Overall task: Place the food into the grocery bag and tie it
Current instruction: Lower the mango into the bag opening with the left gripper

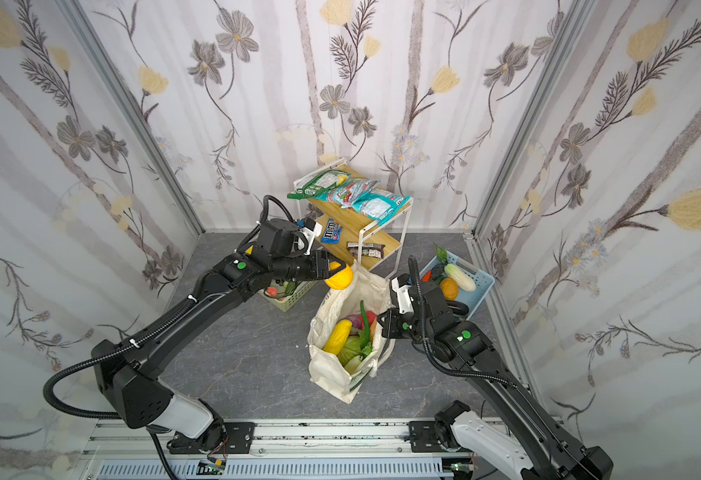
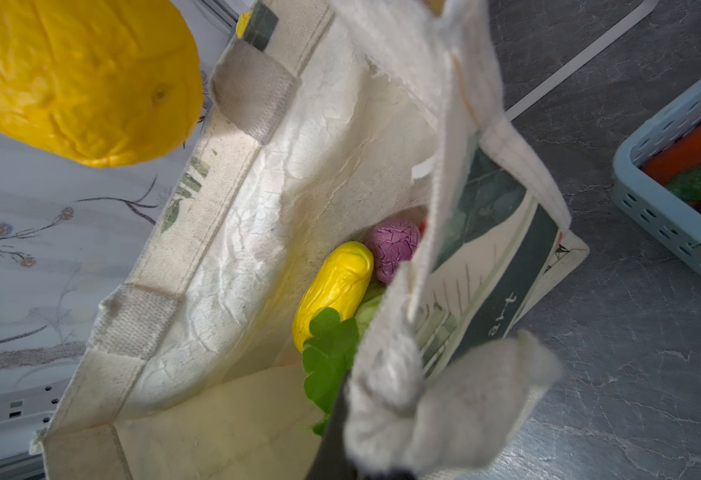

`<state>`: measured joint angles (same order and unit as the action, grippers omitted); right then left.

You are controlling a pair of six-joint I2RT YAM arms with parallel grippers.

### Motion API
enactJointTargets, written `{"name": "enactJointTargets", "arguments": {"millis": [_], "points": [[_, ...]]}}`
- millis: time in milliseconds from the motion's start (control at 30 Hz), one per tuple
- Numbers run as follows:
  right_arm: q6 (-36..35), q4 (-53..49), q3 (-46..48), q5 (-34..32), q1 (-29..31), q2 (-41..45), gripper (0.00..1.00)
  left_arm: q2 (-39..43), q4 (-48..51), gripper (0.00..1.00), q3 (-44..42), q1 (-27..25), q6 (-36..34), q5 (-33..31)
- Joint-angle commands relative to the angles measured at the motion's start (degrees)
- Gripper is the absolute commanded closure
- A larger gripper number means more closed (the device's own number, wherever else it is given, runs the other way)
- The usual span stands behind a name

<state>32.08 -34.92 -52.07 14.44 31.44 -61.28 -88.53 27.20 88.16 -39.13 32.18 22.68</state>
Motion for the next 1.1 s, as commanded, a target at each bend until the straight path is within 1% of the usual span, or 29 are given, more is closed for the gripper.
{"name": "enactJointTargets", "arguments": {"millis": [0, 200, 500, 633, 833, 1067], "points": [[0.3, 2.4, 0.1, -0.5, 0.1, 0.0, 0.98, -1.2, -1.3, 0.5, -0.2, -1.9, 0.2, -0.8], [0.3, 2.4, 0.1, -0.4, 0.2, 0.0, 0.98, -3.7, 0.7, 0.5, 0.6, -4.7, -1.4, -3.5], [0.3, 2.4, 0.1, -0.7, 0.2, -0.3, 0.98, -6.4, 1.7, 0.51, 1.2, -7.7, -2.6, -4.8], [0.3, 2.4, 0.0, -0.6, 0.2, -0.3, 0.98, -7.6, 3.8, 0.51, 2.0, -9.2, -4.2, -8.1], [0.3, 2.2, 0.1, -1.0, 0.1, -0.1, 0.98, -9.8, 8.1, 0.52, 3.6, -12.1, -7.4, -14.6], [0.3, 2.1, 0.2, -1.1, 0.2, 0.1, 0.97, -11.7, 10.4, 0.52, 3.8, -14.4, -8.8, -18.9]]}}
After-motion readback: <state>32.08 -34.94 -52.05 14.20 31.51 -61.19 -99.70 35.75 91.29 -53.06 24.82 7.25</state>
